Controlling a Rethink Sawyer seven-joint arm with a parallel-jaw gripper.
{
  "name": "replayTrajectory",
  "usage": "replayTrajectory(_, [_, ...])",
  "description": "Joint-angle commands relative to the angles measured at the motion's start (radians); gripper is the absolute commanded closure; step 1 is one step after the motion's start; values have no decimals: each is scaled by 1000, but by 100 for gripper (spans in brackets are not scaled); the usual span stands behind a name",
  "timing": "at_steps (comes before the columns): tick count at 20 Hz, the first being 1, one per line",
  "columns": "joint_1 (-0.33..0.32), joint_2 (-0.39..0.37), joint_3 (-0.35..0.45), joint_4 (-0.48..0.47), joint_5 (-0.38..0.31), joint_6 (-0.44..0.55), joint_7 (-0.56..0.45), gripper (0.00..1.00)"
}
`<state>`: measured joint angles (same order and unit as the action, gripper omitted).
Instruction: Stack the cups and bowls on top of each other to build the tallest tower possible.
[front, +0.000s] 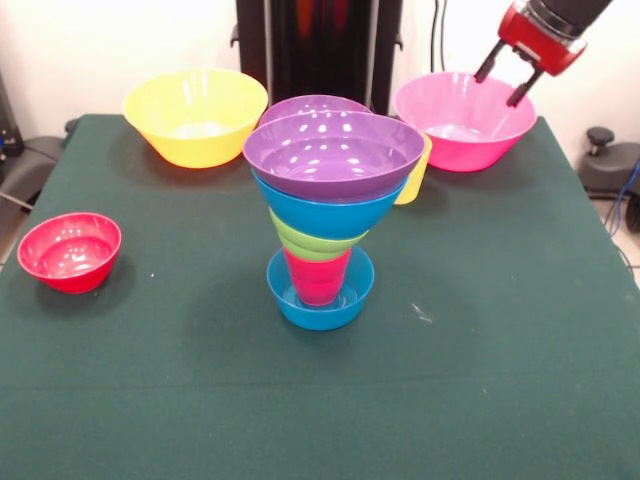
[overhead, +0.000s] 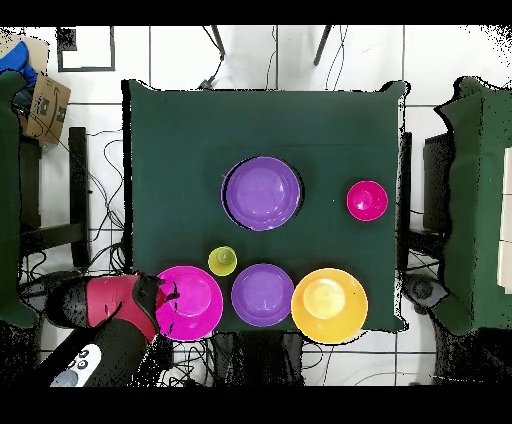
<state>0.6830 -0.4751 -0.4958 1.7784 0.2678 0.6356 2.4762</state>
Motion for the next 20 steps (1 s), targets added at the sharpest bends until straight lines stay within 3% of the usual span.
replayTrajectory(1, [3, 18, 108, -109, -32, 45, 77, 0])
replayTrajectory(10, [-13, 40, 140, -171, -11, 25, 80, 0])
replayTrajectory(20, [16, 77, 122, -198, -8, 1, 130, 0])
